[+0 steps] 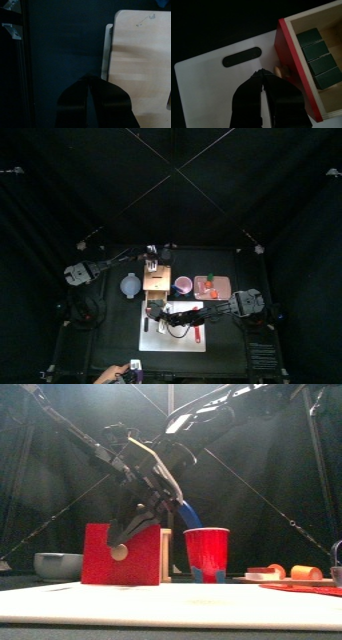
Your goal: Close drawer
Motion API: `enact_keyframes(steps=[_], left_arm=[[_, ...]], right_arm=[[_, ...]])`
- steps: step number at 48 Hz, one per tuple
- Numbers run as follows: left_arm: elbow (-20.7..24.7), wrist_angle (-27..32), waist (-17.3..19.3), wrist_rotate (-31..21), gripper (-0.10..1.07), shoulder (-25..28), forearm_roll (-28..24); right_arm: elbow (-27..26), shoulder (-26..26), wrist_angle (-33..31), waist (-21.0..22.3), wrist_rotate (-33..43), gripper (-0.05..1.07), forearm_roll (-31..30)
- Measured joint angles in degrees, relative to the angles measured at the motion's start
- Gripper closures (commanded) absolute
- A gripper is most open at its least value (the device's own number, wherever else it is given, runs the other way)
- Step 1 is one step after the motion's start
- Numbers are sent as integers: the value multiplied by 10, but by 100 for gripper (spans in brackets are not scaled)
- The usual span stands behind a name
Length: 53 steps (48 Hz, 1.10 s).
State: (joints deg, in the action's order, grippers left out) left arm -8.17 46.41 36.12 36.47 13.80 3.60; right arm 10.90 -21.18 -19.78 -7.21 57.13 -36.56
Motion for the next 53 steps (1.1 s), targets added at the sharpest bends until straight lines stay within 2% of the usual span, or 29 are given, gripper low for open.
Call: enact_keyframes(steps=[14, 30, 43, 53], left_arm=[[0, 0, -1, 0, 49, 1, 0], [-4, 0, -5, 0, 49, 1, 0], [-4, -1, -6, -1, 49, 1, 0], [-5, -1, -6, -2, 49, 1, 0]], right_arm=[[-25, -27, -57, -1, -2, 98, -9], [-38, -31, -128, -1, -4, 98, -19], [-40, -32, -134, 14, -4, 98, -44], [-45, -31, -131, 54, -3, 98, -64]])
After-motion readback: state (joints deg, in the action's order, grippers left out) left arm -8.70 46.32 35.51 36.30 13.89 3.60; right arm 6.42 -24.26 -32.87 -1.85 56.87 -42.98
